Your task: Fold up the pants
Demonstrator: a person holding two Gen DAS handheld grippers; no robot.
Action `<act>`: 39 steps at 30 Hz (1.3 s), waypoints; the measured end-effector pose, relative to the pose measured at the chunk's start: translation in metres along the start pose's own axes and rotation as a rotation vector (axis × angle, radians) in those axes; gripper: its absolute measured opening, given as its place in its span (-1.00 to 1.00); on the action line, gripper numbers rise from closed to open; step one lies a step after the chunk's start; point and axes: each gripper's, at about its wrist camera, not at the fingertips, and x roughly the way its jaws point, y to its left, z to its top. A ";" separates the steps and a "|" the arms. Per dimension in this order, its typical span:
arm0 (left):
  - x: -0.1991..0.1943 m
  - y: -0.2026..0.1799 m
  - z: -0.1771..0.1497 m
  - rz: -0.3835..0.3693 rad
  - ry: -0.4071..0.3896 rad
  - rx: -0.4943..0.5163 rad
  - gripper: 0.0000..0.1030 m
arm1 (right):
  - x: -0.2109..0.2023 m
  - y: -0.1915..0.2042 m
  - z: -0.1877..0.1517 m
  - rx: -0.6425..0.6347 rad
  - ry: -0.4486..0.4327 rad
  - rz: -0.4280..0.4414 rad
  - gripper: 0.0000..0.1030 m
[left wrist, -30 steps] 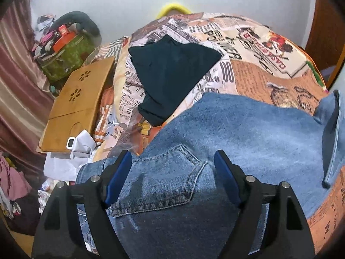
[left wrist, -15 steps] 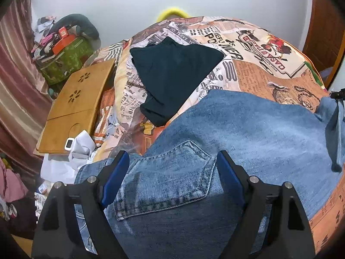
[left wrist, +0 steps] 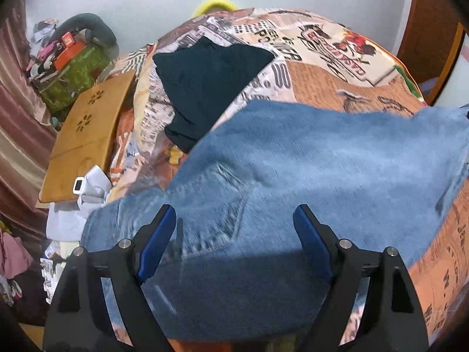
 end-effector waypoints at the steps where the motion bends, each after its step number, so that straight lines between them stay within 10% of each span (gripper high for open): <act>1: -0.001 -0.002 -0.004 0.003 0.004 0.000 0.61 | -0.002 -0.005 -0.007 0.007 0.001 0.003 -0.86; 9: -0.006 0.003 -0.028 0.003 0.008 -0.055 0.70 | 0.022 -0.022 -0.063 -0.030 0.152 -0.072 -0.47; 19: -0.039 0.063 -0.039 0.083 -0.063 -0.192 0.69 | -0.025 -0.019 -0.034 -0.052 -0.043 -0.241 -0.06; 30: -0.042 0.182 -0.072 0.158 -0.027 -0.483 0.70 | -0.023 0.136 0.000 -0.304 -0.144 0.102 0.17; 39: 0.018 0.209 -0.113 -0.030 0.140 -0.659 0.70 | 0.055 0.270 -0.006 -0.527 -0.027 0.305 0.17</act>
